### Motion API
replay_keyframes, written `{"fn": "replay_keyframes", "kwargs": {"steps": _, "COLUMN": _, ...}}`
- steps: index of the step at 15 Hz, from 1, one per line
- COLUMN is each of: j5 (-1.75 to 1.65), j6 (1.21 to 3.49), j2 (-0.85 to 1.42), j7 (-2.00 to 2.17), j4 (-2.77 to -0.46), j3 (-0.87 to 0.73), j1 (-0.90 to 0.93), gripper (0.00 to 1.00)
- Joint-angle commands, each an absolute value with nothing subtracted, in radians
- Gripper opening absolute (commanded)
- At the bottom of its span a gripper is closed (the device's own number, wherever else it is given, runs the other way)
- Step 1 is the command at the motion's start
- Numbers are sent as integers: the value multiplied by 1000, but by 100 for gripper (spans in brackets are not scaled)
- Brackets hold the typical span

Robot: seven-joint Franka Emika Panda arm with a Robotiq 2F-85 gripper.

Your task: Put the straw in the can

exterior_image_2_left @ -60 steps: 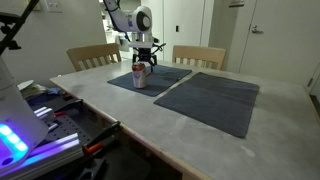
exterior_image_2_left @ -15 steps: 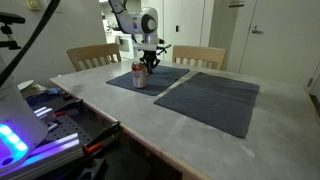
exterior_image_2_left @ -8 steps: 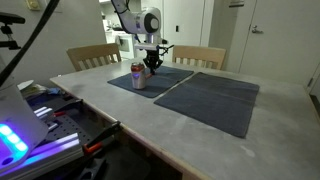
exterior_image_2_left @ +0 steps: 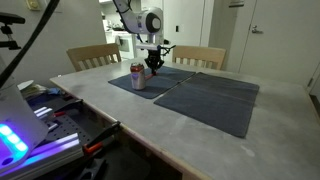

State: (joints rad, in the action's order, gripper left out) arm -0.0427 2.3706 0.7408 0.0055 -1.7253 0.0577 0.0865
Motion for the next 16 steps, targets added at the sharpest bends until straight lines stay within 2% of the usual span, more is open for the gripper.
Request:
{"fn": "replay_keyframes", "kwargs": {"steps": 1, "j5": -44, "j6": 2313, "j2": 732, "j7": -26, "j4": -1702, "j3": 60, "j1": 82, "gripper": 2}}
{"fn": "replay_keyframes", "kwargs": {"steps": 10, "j5": -8, "j6": 2211, "j2": 713, "j7": -94, "j4": -1649, "j3": 93, "j1": 61, "gripper": 2}}
{"fn": "replay_keyframes", "kwargs": {"steps": 16, "j5": 3, "j6": 2268, "j2": 643, "j7": -67, "j4": -1693, "j3": 91, "j1": 74, "gripper": 2}}
